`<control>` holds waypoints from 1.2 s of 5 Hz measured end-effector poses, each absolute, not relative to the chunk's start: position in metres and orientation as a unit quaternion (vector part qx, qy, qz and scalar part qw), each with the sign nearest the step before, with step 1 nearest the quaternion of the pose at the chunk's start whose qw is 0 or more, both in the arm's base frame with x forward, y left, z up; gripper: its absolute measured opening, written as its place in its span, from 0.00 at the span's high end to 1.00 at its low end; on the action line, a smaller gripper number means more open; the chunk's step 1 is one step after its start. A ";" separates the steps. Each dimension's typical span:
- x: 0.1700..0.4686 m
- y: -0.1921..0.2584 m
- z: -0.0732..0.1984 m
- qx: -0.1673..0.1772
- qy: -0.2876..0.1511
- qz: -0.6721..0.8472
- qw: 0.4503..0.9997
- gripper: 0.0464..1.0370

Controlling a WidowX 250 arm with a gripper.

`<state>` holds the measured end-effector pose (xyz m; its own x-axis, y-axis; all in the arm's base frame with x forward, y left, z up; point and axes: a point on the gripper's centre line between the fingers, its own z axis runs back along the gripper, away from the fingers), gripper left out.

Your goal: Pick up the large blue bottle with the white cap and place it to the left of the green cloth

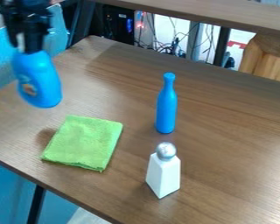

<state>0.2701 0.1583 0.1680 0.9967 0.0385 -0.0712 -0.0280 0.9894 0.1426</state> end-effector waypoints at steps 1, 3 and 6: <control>0.237 0.168 0.152 0.045 0.091 0.043 0.994 0.56; 0.238 0.182 0.130 0.019 0.125 0.030 0.992 0.56; 0.240 0.183 0.123 0.015 0.133 0.026 0.991 0.56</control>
